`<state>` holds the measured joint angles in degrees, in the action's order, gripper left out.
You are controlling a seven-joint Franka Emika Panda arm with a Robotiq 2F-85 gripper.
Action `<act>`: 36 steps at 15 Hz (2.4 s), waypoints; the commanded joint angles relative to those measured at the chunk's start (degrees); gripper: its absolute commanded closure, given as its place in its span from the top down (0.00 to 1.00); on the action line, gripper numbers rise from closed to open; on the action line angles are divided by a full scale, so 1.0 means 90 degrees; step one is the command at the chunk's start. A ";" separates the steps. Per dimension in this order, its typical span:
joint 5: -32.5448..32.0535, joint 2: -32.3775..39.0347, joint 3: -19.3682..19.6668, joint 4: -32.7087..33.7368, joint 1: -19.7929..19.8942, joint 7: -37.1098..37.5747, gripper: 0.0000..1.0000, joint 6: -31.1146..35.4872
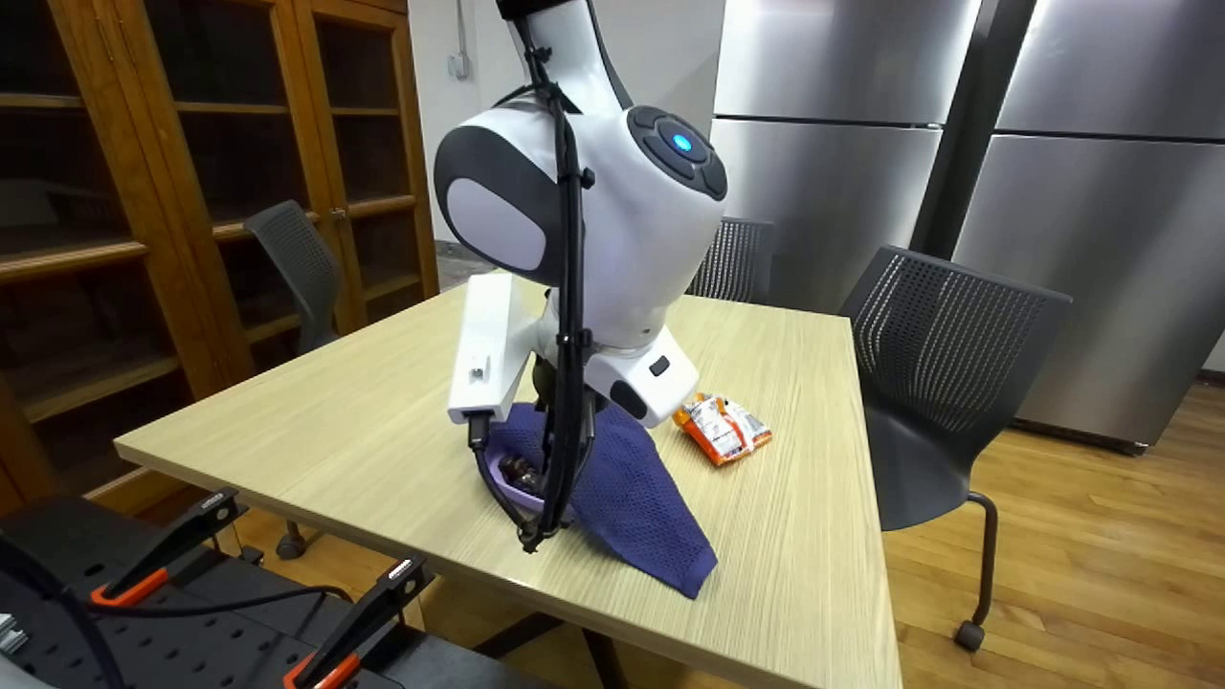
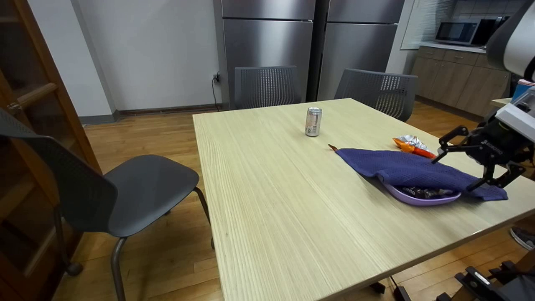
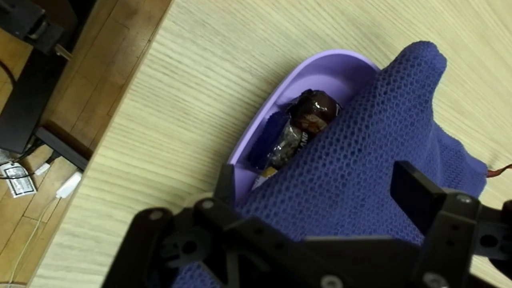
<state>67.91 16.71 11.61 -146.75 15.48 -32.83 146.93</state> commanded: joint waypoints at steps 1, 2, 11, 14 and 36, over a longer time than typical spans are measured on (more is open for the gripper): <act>0.0127 0.0132 -0.0120 0.0143 -0.0088 -0.0057 1.00 0.0186; 0.0128 0.0171 -0.0140 0.0176 -0.0102 -0.0051 1.00 0.0180; 0.0083 0.0439 -0.0232 0.0378 -0.0151 -0.0007 0.92 0.0238; 0.0090 0.0470 -0.0241 0.0413 -0.0146 -0.0016 0.56 0.0255; -0.1003 -0.0284 -0.0147 0.0001 -0.0364 0.0563 0.00 0.0302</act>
<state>63.17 18.56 10.16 -143.86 13.14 -31.70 149.13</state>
